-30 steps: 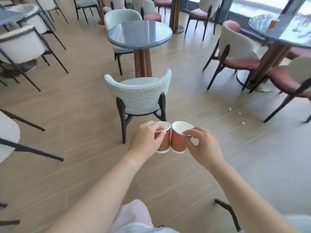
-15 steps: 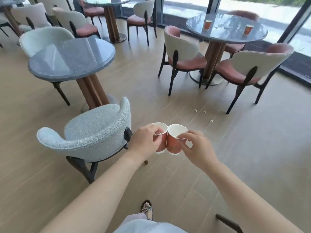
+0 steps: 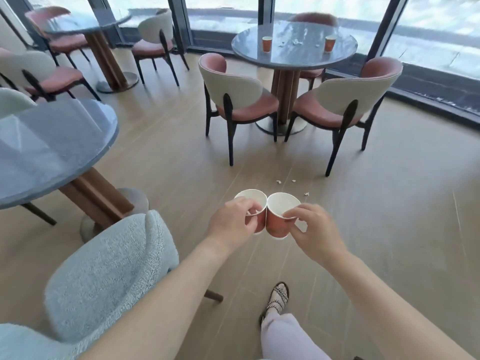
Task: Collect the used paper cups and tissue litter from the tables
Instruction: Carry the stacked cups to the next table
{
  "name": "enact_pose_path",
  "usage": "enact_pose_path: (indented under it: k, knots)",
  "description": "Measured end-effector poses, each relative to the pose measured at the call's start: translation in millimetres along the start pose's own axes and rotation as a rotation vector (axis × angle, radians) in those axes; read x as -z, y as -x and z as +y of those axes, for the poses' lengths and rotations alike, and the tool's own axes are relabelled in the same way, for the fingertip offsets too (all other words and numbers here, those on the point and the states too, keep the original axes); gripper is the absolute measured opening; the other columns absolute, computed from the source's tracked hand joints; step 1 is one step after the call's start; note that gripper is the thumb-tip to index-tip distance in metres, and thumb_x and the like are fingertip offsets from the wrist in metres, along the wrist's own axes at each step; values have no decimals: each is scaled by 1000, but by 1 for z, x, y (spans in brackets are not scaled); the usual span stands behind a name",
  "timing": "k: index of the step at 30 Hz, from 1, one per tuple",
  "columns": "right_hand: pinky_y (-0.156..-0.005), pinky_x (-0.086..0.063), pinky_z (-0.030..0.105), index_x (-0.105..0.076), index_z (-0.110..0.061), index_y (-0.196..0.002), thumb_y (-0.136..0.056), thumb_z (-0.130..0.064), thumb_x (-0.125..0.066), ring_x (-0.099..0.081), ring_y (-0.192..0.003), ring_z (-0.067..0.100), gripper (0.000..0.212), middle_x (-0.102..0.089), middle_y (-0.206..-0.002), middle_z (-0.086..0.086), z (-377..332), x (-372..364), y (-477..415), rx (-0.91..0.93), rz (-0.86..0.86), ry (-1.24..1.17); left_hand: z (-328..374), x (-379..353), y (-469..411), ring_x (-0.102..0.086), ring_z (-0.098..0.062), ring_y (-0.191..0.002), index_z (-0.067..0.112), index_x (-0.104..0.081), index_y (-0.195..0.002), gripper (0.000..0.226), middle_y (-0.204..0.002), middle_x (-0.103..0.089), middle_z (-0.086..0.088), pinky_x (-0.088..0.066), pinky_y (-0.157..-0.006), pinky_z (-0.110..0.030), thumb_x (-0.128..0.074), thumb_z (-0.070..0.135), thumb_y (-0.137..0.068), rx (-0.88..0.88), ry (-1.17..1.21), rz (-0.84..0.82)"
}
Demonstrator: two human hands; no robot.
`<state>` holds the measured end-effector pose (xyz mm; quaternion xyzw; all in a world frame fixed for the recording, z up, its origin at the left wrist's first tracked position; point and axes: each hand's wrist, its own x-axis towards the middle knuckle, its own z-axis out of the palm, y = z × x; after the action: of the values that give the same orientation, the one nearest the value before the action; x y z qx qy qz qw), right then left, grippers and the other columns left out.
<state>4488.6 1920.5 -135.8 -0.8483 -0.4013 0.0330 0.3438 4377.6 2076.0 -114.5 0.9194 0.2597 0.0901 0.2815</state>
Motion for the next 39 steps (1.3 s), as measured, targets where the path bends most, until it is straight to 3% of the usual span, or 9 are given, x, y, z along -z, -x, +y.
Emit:
enact_pose_path:
  k: [8, 12, 16, 22, 27, 39]
  knots:
    - [-68, -42, 29, -70, -22, -87, -79, -9, -63, -54, -86, 17, 16, -65, -89, -12, 77, 5, -150, -55, 22, 3, 10, -24, -175, -60, -12, -87, 26, -66, -97, 21, -97, -66, 8, -39, -71, -20, -58, 14, -81, -48, 35, -55]
    - [-70, -46, 33, -70, -22, -88, -80, -10, -62, -54, -88, 16, 17, -62, -88, -15, 112, 26, -227, -84, 22, -28, 28, -28, -264, -59, -12, -90, 26, -65, -97, 22, -97, -65, 9, -47, -76, -28, -58, 14, -81, -71, 21, -56]
    - [-73, -49, 39, -71, -18, -88, -78, -7, -62, -56, -86, 20, 17, -66, -88, -9, 146, 45, -285, -83, 43, -38, 51, -40, -334, -59, -8, -87, 30, -64, -97, 20, -95, -64, 13, -48, -73, -28, -58, 19, -81, -93, 17, -60]
    - [-68, -47, 32, -70, -20, -87, -78, -9, -63, -57, -86, 19, 16, -65, -88, -11, 198, 54, -341, -150, 85, -32, 72, -65, -415, -59, -9, -89, 29, -64, -98, 23, -96, -65, 14, -50, -73, -30, -57, 16, -82, -148, 6, -112]
    - [-65, -48, 31, -70, -22, -86, -78, -10, -63, -58, -84, 17, 16, -65, -88, -11, 224, 50, -395, -197, 94, -18, 70, -73, -481, -59, -10, -89, 28, -65, -97, 21, -95, -65, 11, -50, -74, -31, -58, 14, -82, -173, 17, -125]
    - [-73, -50, 36, -70, -24, -90, -81, -11, -61, -57, -92, 14, 18, -65, -95, -14, 272, 35, -600, -262, 147, -8, 51, -58, -706, -60, -12, -90, 26, -67, -99, 22, -98, -65, 9, -48, -74, -28, -58, 14, -82, -275, 20, -165]
